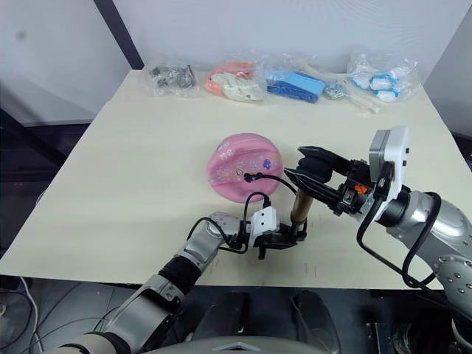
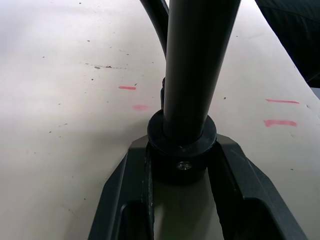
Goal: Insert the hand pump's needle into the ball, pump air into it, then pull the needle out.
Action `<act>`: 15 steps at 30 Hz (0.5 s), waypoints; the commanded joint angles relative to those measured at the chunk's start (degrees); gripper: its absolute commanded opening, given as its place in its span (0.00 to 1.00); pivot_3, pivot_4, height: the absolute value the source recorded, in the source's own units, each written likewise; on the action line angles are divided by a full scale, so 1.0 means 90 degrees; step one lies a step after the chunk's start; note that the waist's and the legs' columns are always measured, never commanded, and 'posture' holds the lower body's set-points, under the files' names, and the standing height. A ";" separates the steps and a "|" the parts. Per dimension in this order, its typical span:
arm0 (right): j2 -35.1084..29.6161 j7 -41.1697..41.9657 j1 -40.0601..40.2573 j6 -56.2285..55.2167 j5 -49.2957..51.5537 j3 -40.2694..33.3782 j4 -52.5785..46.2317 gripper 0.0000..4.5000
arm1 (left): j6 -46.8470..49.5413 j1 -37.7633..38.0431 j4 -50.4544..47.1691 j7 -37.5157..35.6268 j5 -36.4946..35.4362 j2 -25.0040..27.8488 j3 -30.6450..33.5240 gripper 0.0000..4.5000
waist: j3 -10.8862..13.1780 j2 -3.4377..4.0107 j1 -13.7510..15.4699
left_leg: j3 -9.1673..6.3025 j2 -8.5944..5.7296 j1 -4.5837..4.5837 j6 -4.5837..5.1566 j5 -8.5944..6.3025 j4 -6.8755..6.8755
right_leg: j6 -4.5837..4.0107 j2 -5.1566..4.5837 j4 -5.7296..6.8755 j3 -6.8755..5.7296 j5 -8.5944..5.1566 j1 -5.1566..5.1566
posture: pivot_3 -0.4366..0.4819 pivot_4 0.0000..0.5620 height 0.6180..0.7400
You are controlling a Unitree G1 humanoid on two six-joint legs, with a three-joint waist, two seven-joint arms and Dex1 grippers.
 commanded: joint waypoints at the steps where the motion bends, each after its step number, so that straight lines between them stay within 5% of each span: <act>1: 0.0079 0.0524 0.0460 -0.0252 -0.0753 0.0660 0.0027 0.41 | 0.0158 0.0165 0.0250 0.0000 0.0202 0.0102 -0.0141 0.22 | -0.0001 0.0000 -0.0001 | 0.0001 0.0000 0.0001 0.0000 0.0000 0.0000 | 0.0001 0.0000 0.0000 0.0001 0.0000 0.0000 | 0.48 0.27 0.97; 15: 0.0650 0.1412 0.1174 -0.2046 -0.3312 0.1909 0.1398 0.41 | -0.0029 0.0134 0.0350 0.0041 0.0250 0.0037 -0.0138 0.22 | -0.0028 -0.0023 0.0002 | 0.0000 0.0000 0.0009 0.0000 0.0000 -0.0001 | 0.0020 0.0001 -0.0001 0.0001 -0.0012 0.0004 | 0.48 0.27 0.97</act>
